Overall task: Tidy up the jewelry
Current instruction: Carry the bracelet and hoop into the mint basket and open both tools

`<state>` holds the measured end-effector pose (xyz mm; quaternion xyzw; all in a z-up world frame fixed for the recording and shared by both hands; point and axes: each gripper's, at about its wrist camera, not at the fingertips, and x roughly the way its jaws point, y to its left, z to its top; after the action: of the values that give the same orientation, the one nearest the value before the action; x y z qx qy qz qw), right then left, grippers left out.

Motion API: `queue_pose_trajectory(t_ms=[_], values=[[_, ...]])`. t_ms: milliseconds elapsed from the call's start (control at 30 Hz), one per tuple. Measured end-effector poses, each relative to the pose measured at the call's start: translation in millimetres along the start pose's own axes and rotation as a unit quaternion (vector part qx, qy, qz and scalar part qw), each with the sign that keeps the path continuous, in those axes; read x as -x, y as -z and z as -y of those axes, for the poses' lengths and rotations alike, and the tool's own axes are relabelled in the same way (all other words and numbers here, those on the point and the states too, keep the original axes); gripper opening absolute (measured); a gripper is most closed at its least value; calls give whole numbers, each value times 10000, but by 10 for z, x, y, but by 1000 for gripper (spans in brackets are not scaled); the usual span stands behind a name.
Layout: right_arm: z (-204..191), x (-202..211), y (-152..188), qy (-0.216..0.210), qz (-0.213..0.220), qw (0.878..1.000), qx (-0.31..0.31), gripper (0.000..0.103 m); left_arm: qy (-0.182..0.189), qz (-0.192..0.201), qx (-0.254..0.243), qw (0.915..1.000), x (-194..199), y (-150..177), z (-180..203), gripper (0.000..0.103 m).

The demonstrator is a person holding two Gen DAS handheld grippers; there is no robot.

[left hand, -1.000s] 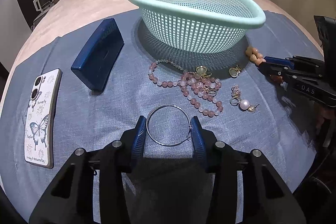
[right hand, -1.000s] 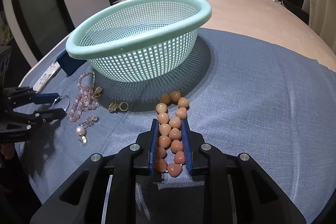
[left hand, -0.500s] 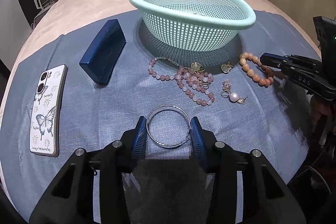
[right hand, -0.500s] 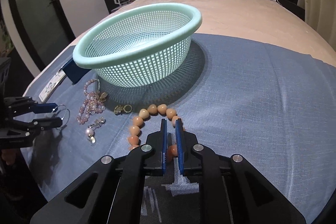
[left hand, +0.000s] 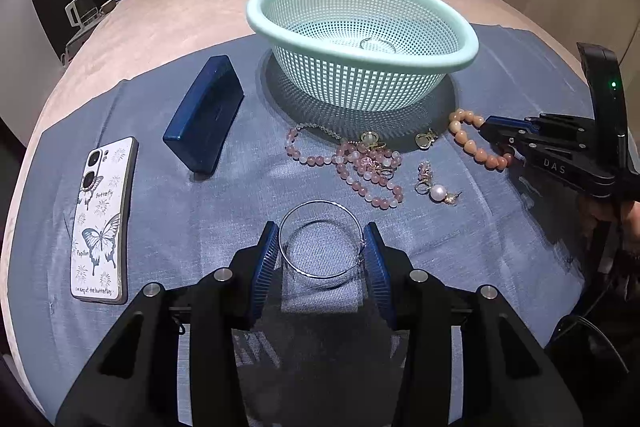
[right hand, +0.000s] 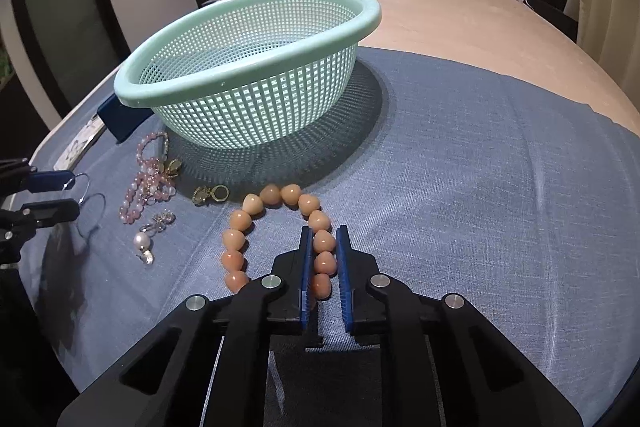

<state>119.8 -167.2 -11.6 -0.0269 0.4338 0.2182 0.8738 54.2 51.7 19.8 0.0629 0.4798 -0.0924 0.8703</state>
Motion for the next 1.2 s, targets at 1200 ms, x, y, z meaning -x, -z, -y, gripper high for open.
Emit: queue_pose_trajectory(t_ms=[1200], values=[[-104, 917, -1052, -1967, 1249, 9724, -150, 11, 215, 776, -635, 9947, 320, -1075, 163, 45]])
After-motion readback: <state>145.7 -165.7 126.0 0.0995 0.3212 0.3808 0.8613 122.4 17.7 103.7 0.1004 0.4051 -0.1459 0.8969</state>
